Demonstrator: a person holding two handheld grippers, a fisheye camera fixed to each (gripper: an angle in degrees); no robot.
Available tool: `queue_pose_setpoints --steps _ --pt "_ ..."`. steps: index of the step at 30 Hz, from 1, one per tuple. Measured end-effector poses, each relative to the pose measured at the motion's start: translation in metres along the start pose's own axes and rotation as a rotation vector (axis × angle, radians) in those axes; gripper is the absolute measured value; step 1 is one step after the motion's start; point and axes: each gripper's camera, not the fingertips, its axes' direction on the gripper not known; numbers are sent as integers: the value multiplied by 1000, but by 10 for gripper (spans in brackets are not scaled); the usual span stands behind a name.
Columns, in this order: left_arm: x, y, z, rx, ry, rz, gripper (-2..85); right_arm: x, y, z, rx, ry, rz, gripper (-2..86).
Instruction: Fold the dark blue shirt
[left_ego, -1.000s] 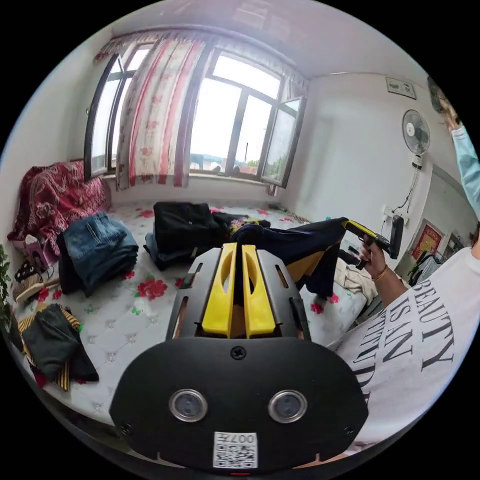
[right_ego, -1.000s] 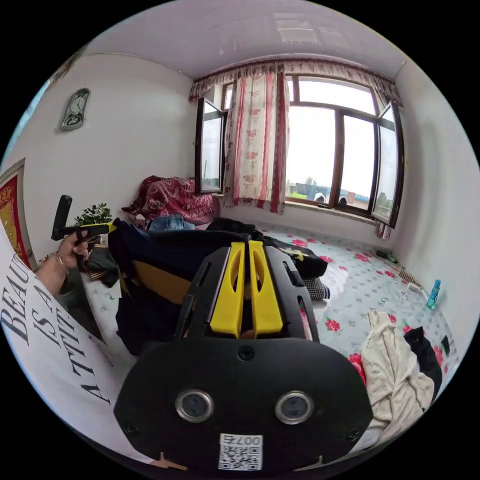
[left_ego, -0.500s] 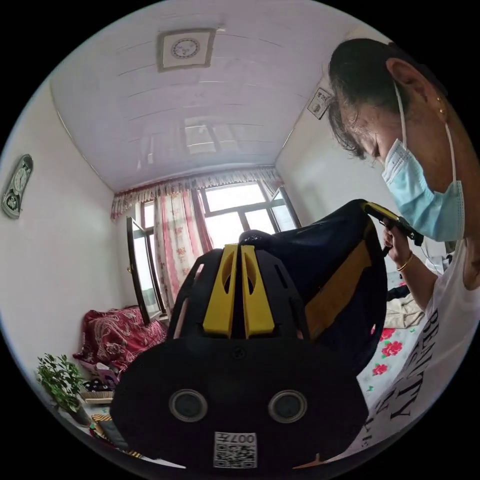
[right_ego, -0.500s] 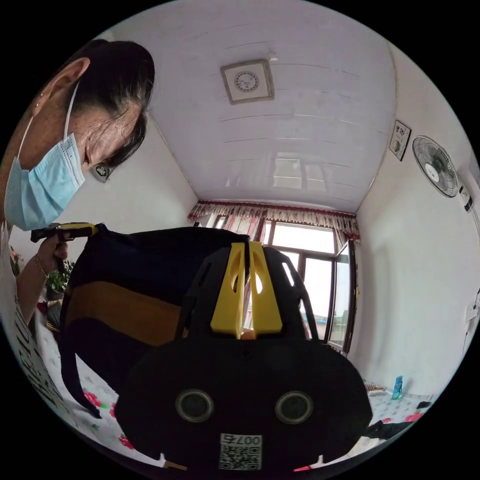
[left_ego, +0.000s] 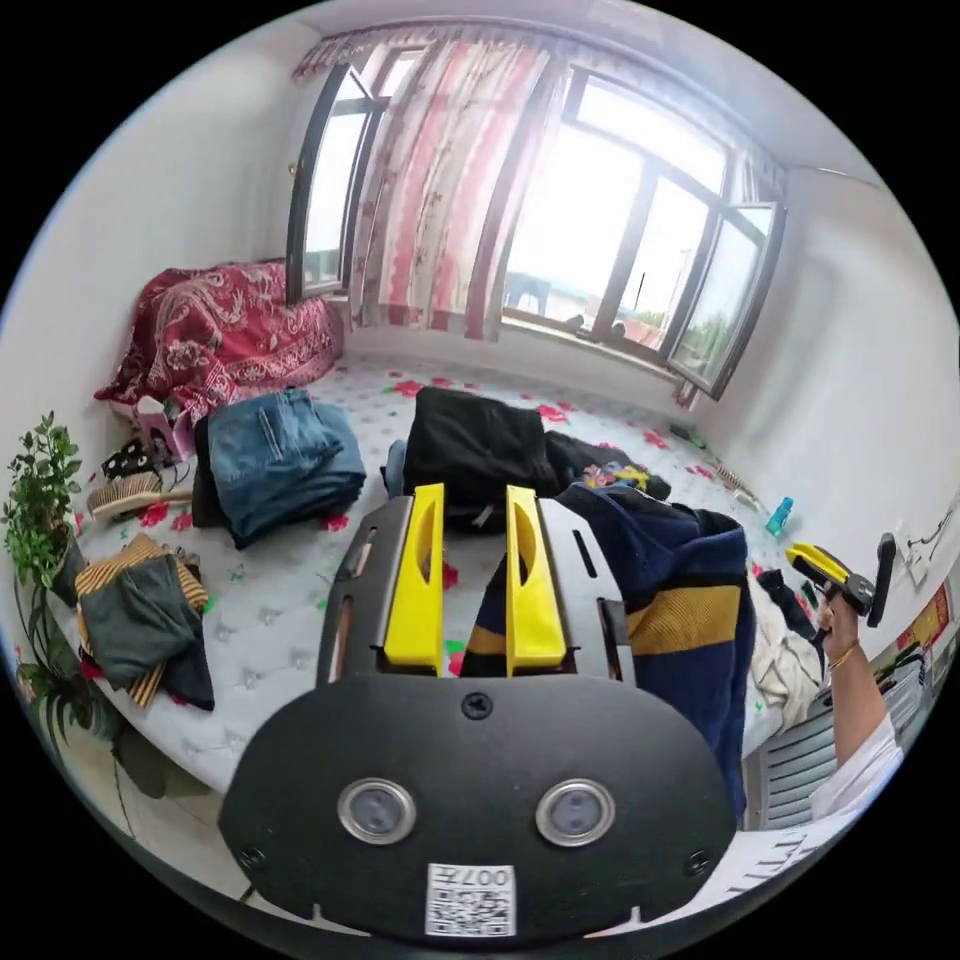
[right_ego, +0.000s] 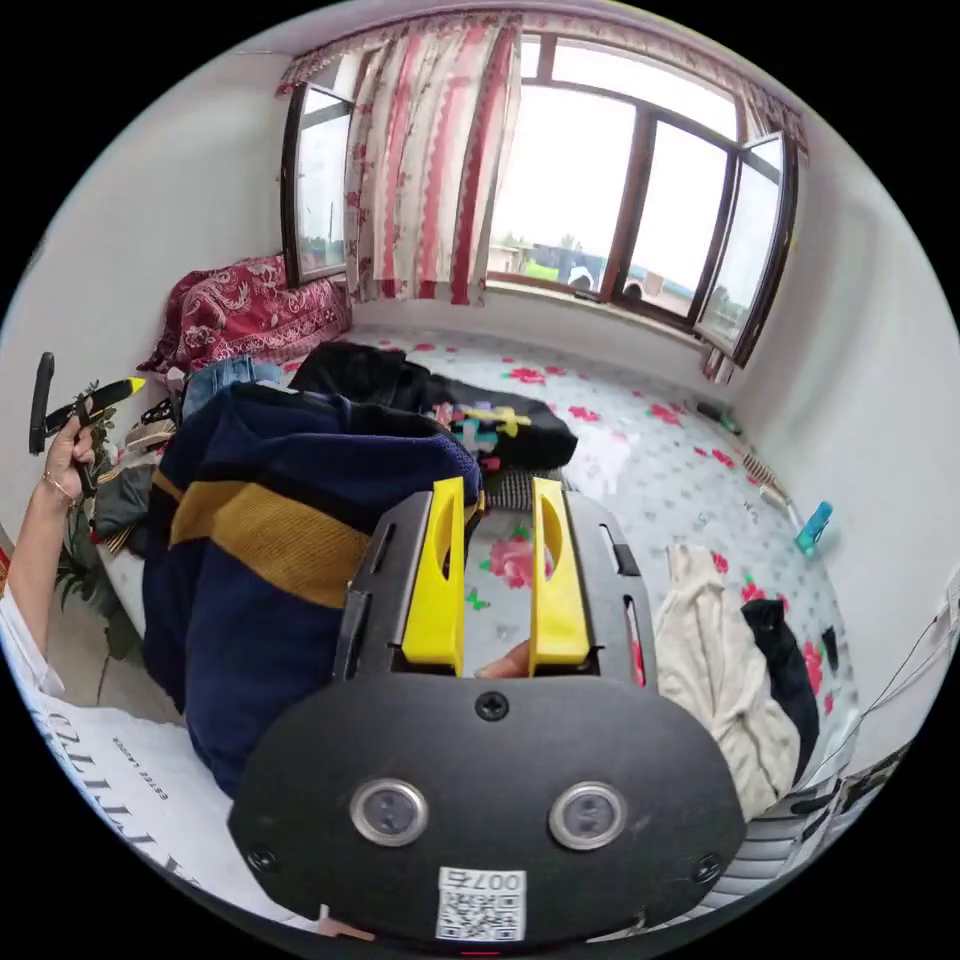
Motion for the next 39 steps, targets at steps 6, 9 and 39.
queue_pose_setpoints --steps 6,9,39 --pt "-72 233 146 -476 -48 -61 111 7 159 99 -292 -198 136 72" --pt "-84 325 187 -672 -57 -109 126 -14 197 128 -421 -213 126 78" --pt "-198 270 202 -486 -354 -101 86 8 107 139 -366 -349 149 60"
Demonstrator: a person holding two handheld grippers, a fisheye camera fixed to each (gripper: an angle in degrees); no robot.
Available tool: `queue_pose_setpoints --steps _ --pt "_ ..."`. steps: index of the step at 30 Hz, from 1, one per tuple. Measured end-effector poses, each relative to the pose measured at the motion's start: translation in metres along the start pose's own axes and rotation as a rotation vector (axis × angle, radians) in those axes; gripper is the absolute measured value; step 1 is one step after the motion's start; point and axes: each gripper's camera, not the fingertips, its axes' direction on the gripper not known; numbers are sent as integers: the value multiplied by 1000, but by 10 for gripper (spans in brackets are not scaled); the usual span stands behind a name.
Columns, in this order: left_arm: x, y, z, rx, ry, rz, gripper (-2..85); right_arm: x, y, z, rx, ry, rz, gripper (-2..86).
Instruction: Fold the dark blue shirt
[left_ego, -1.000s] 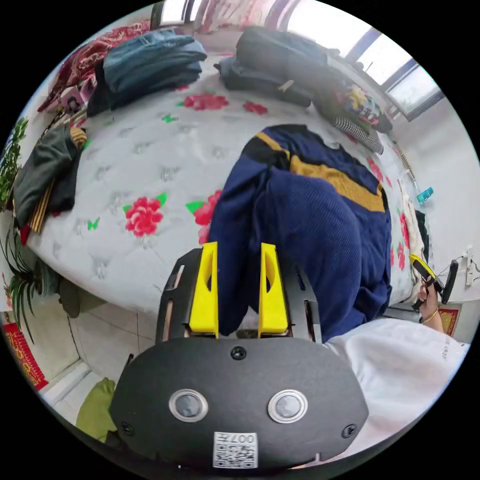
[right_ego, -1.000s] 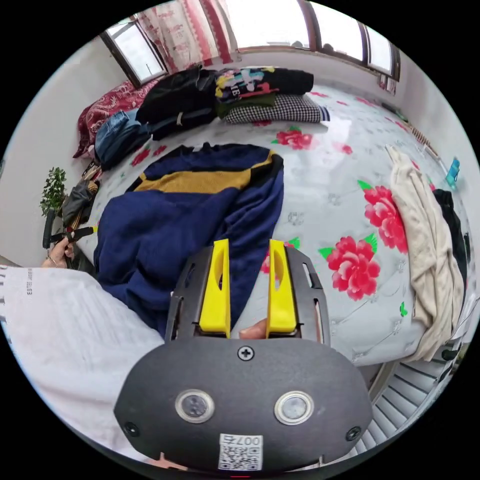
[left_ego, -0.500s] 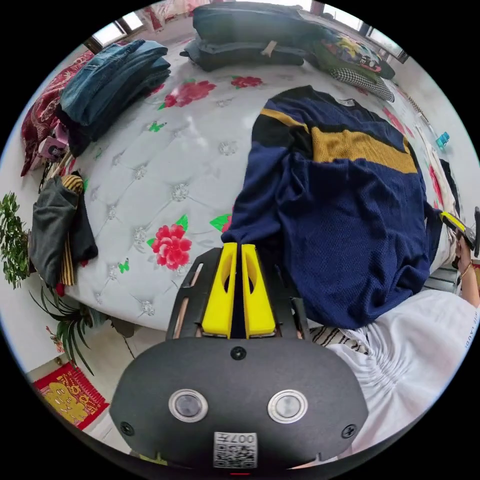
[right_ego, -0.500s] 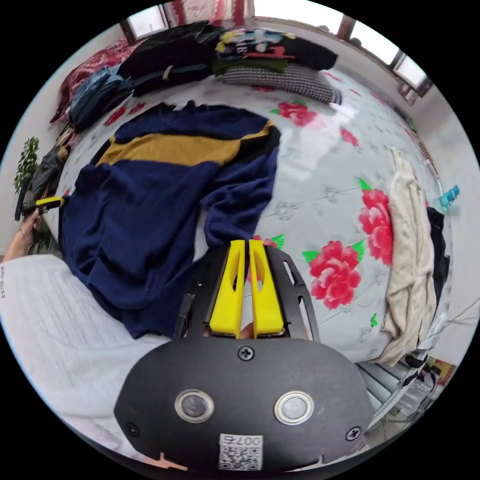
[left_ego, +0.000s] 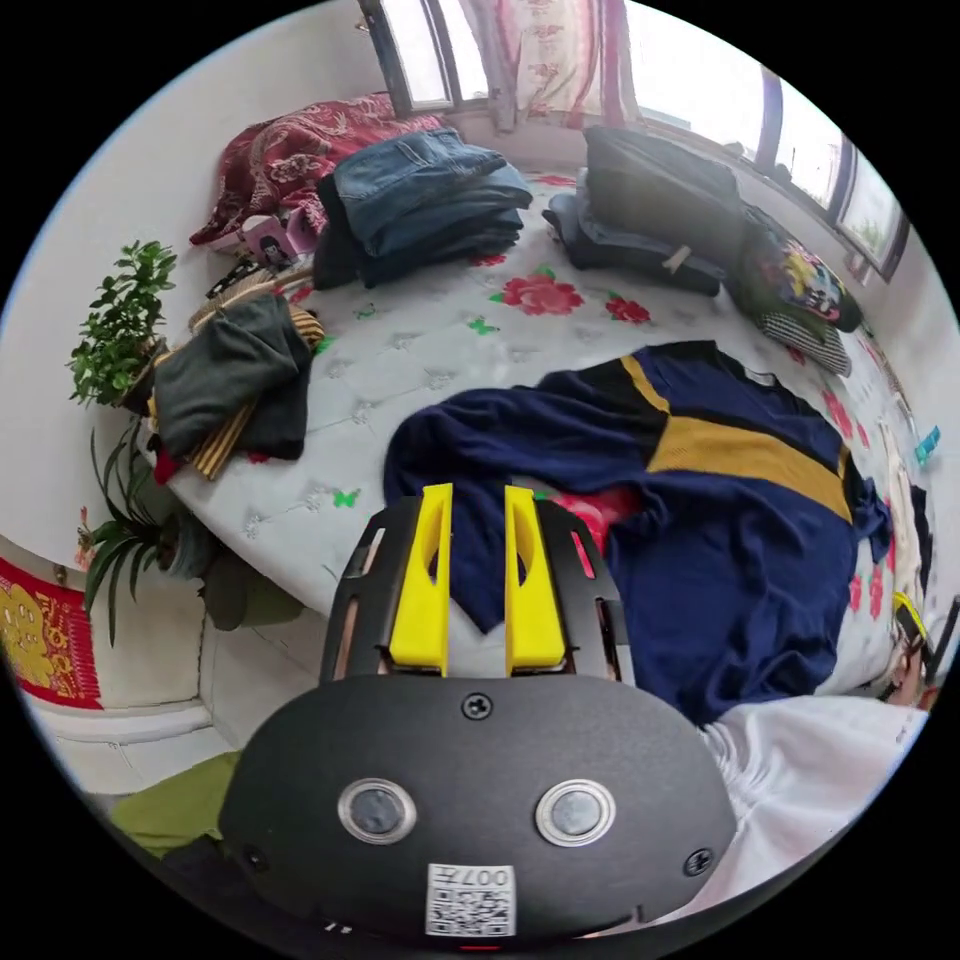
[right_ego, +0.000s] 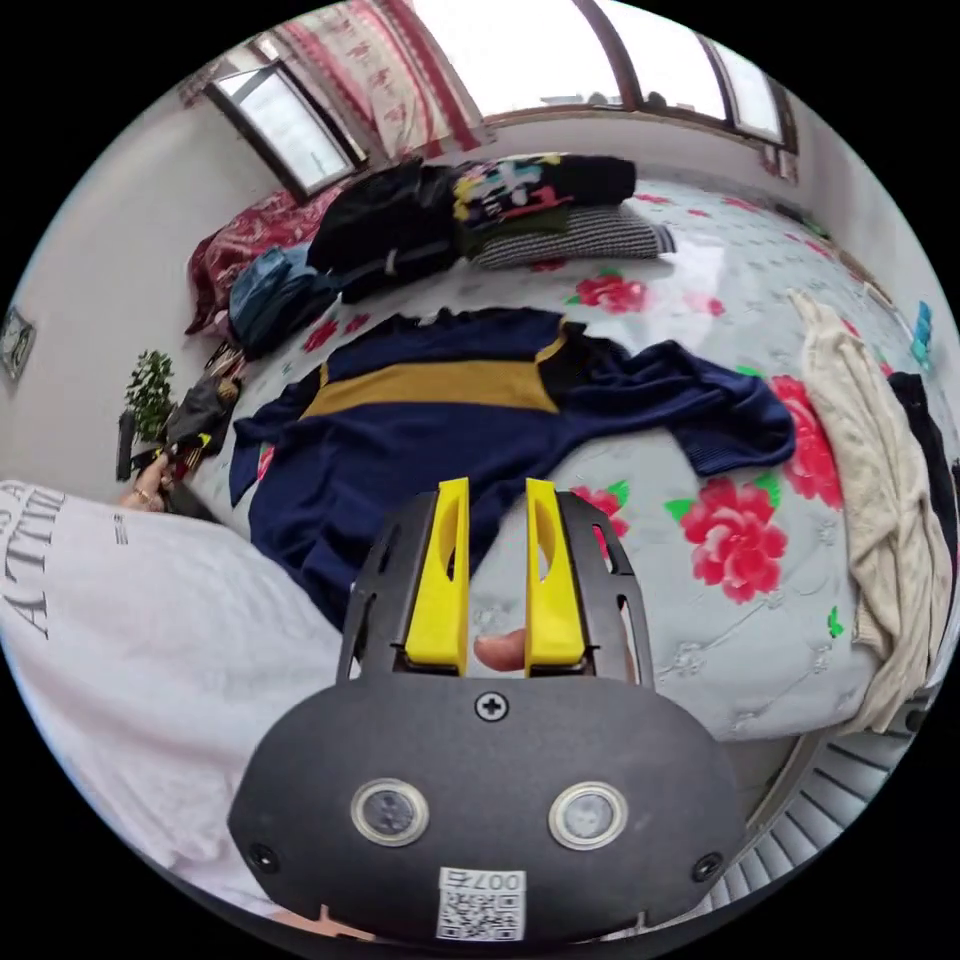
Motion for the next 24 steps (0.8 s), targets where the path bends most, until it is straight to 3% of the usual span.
queue_pose_setpoints --steps 2,7,11,15,24 --pt "25 47 20 -99 219 66 102 -22 25 19 -96 -51 -67 68" --pt "75 120 48 -235 363 247 133 -46 53 30 -195 -148 -197 68" --pt "111 141 70 -308 268 346 101 -64 60 60 -277 -178 -309 57" --pt "130 125 75 -306 180 435 55 -68 48 86 -345 -66 -361 23" --pt "119 51 67 -188 136 309 79 -11 -37 24 -50 115 -127 7"
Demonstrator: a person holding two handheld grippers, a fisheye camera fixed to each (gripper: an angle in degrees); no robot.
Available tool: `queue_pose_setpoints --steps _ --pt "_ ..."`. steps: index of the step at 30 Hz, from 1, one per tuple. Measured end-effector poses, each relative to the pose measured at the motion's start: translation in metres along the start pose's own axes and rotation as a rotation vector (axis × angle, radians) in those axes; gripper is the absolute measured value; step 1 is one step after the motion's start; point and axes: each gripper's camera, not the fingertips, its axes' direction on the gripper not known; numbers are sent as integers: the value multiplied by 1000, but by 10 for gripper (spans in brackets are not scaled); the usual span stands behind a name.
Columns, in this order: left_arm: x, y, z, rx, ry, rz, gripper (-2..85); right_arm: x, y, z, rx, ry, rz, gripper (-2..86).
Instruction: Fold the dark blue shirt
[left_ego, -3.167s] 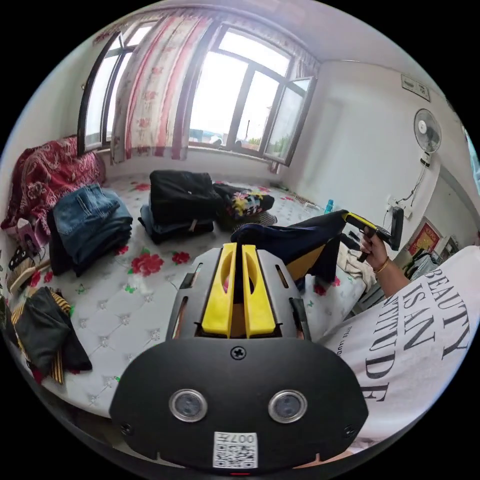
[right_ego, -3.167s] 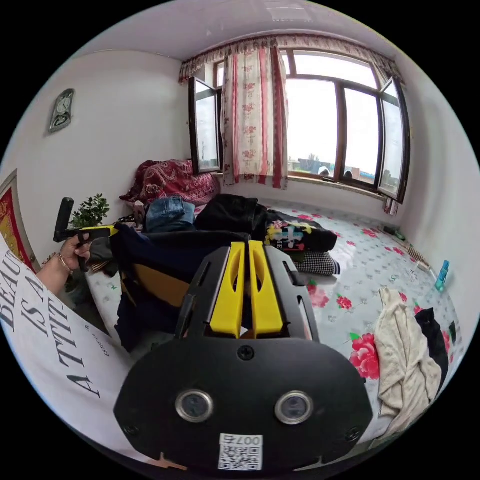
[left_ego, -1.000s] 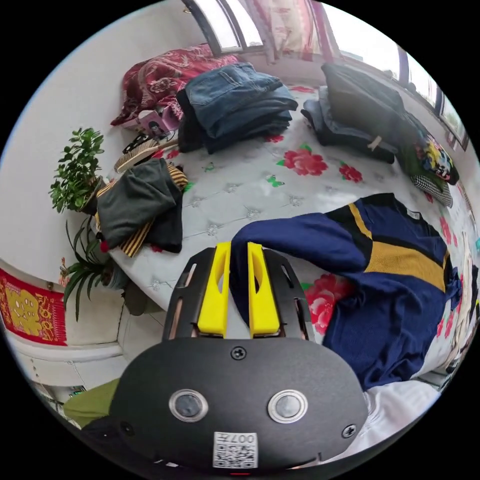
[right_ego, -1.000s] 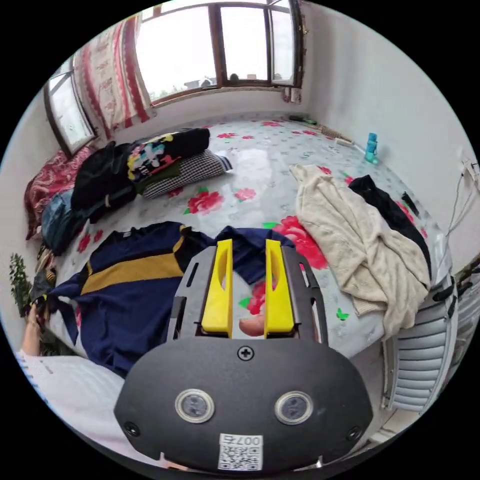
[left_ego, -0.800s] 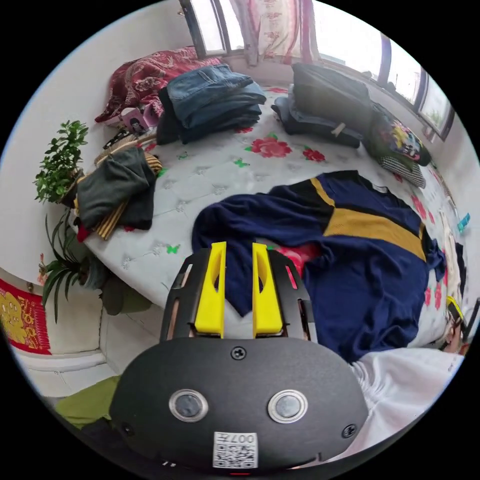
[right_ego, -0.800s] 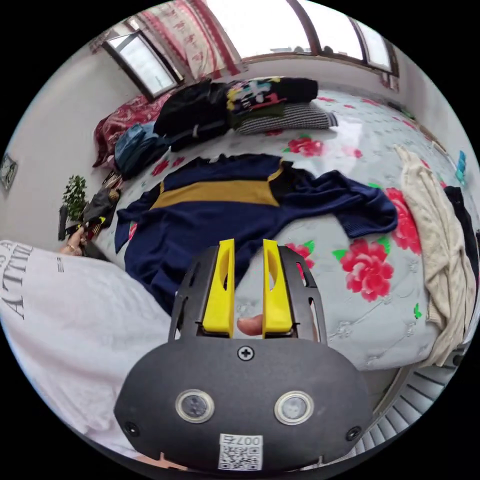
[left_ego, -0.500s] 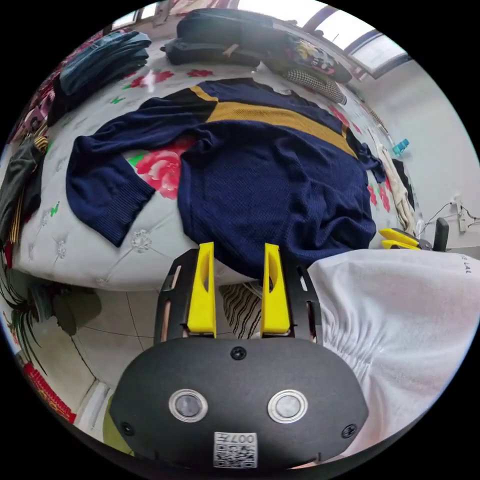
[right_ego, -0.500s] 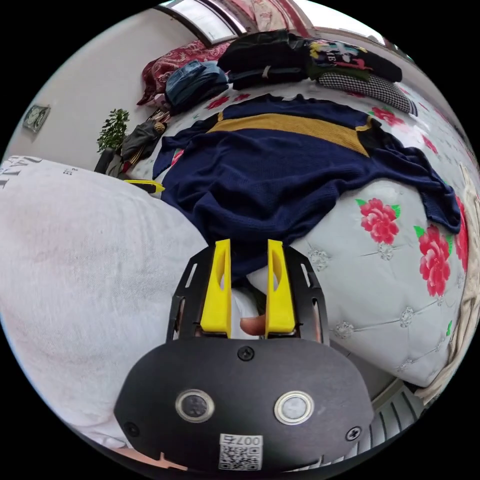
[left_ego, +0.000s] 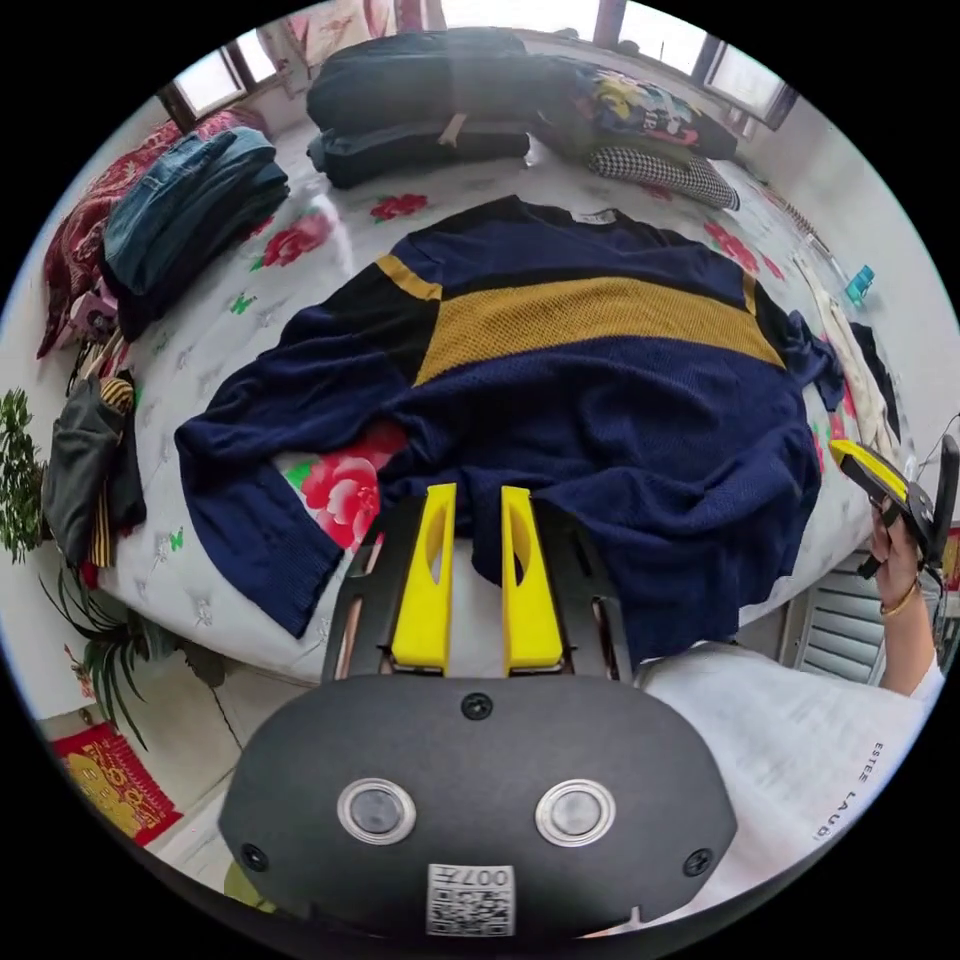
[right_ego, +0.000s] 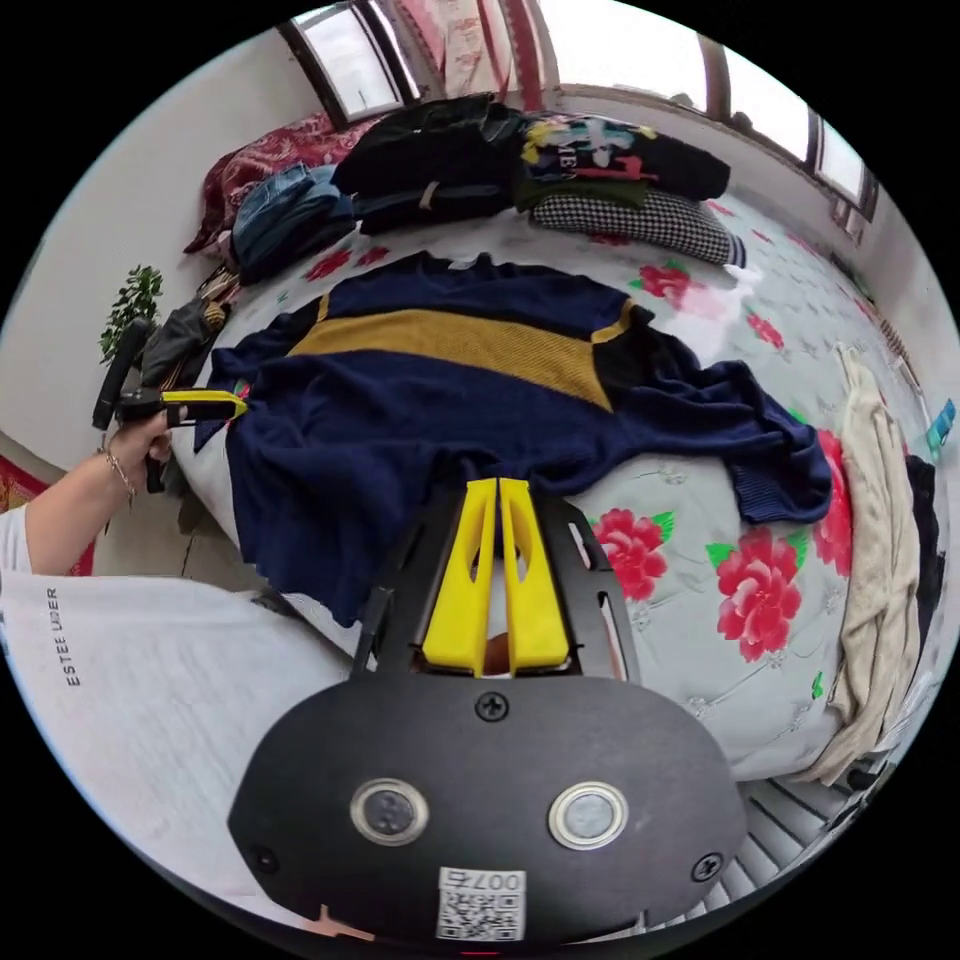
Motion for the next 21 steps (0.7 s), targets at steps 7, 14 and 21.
queue_pose_setpoints --steps 7,14,21 --pt "-15 123 -17 67 77 -11 86 -2 71 -20 7 -224 -76 39" --pt "43 157 23 -23 136 117 95 -37 58 30 -142 -212 -123 56" --pt "42 135 0 40 157 176 82 -16 44 3 -70 -178 -80 12"
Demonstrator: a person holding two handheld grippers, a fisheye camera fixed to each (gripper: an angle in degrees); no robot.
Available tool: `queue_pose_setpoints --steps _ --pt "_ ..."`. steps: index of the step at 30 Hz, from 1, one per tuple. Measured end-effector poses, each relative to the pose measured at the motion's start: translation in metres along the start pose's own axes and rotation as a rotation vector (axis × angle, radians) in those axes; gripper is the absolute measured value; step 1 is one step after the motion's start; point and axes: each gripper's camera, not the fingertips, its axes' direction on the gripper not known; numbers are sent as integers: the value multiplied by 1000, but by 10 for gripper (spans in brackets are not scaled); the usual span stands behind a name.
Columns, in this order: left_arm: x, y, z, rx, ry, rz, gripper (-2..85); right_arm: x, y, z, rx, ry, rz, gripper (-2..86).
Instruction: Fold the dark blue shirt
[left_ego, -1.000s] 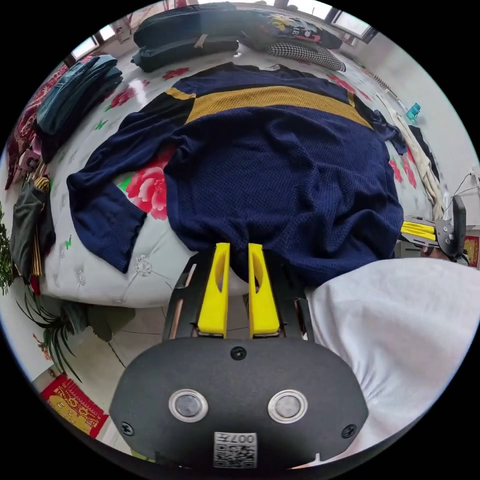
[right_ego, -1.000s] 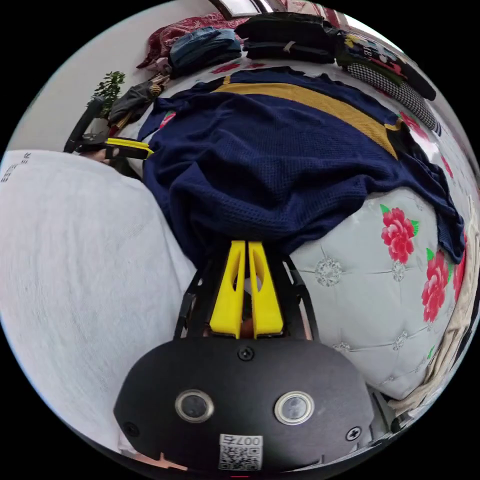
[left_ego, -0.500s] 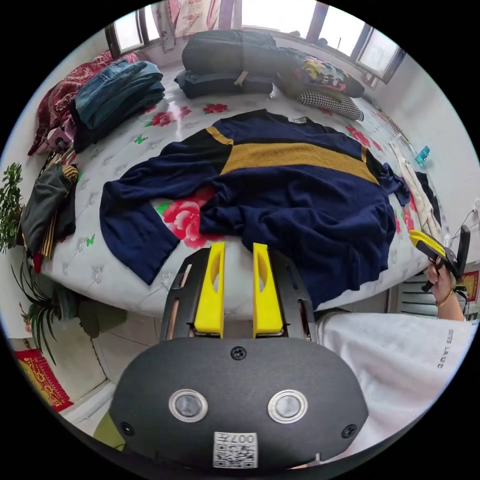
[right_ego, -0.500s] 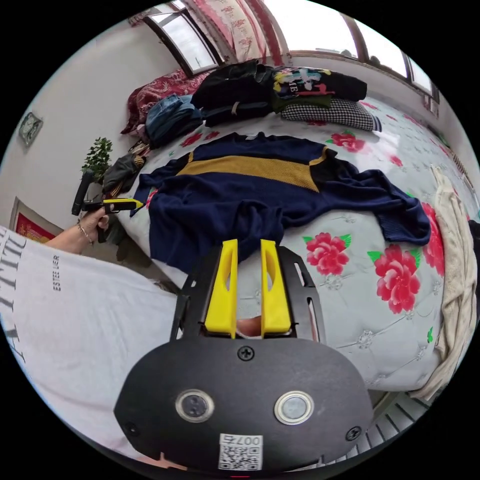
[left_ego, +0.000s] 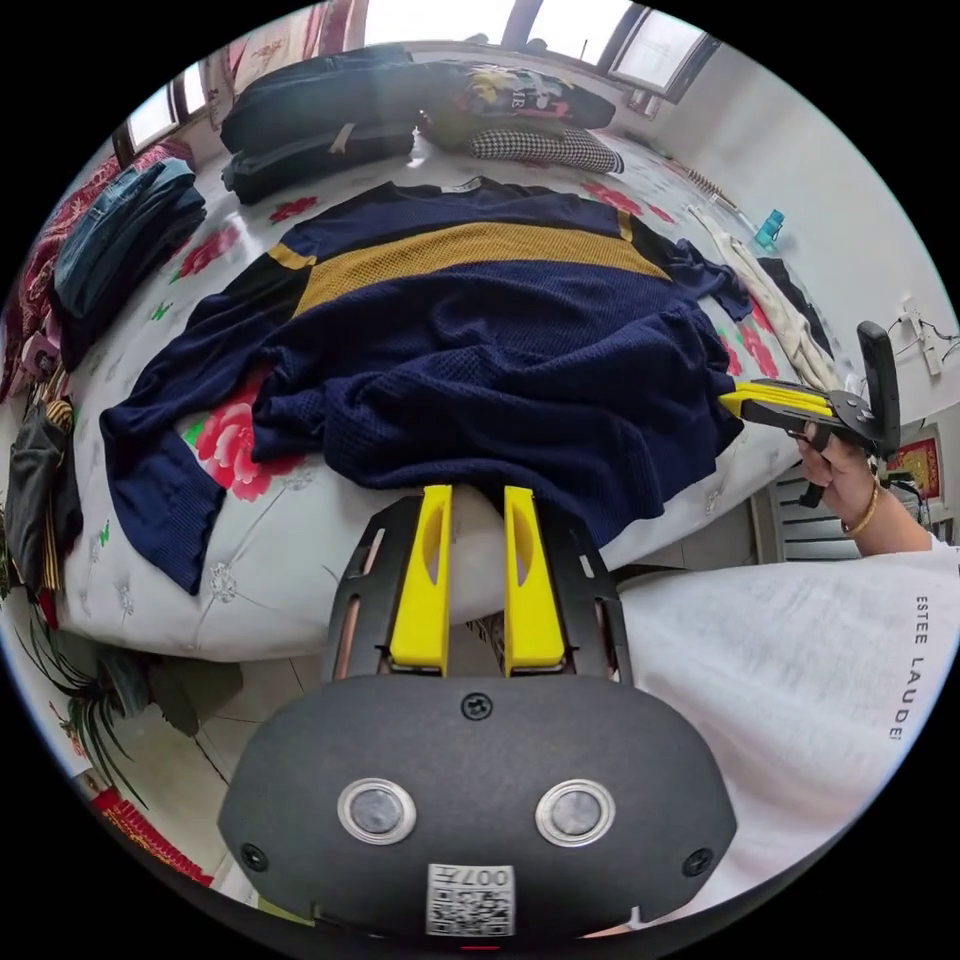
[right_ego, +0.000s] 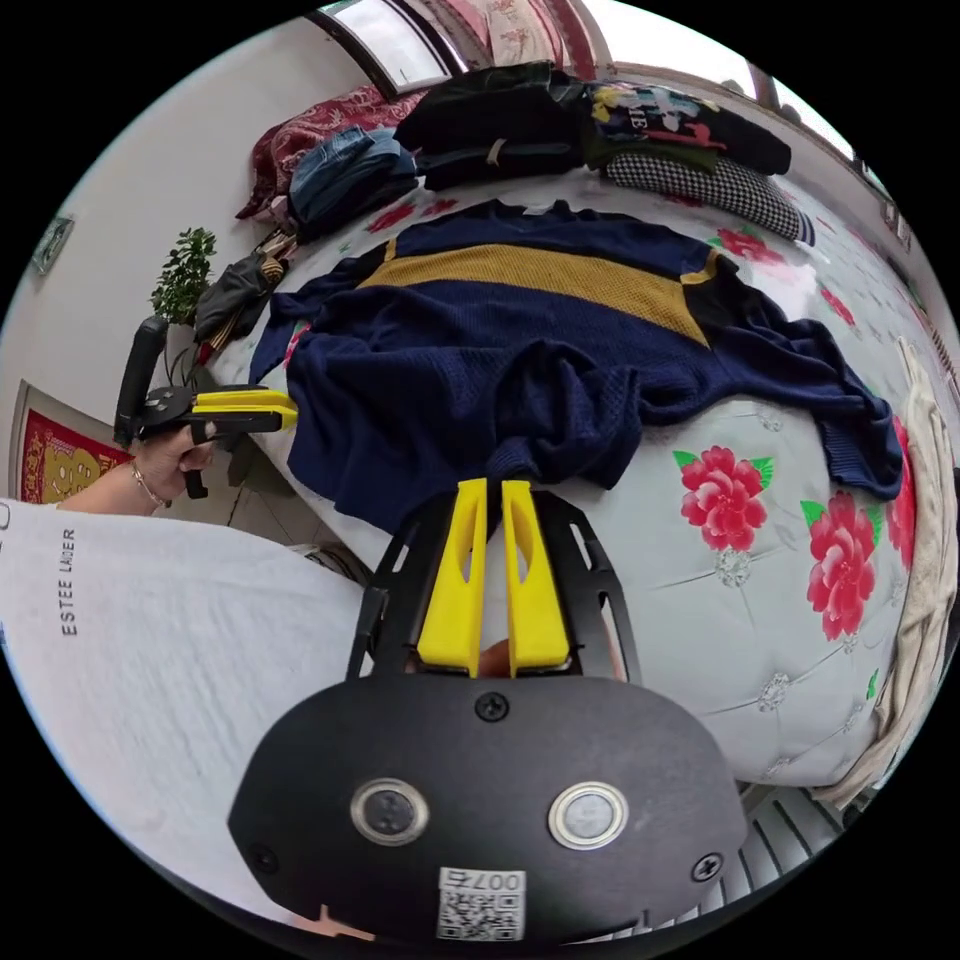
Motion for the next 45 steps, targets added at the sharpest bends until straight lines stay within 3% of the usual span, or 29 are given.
queue_pose_setpoints --steps 4,12,19,25,32,36,45 --pt "-9 -23 -8 45 39 -23 74 20 25 -42 75 -74 45 4" --pt "-17 -105 15 -76 128 1 74 26 33 -49 53 -121 133 1" --pt "-42 -27 -45 120 113 -132 68 34 31 -58 87 -183 207 1" --pt "-20 46 -29 29 132 -156 75 34 30 -58 63 -192 189 1" --pt "-4 -39 -27 87 158 -145 116 36 26 -78 92 -216 171 0" --pt "-6 -83 -28 44 150 -160 81 39 27 -98 143 -231 174 0" --pt "-40 -57 -157 9 383 -145 21 48 40 -122 178 -242 194 0"
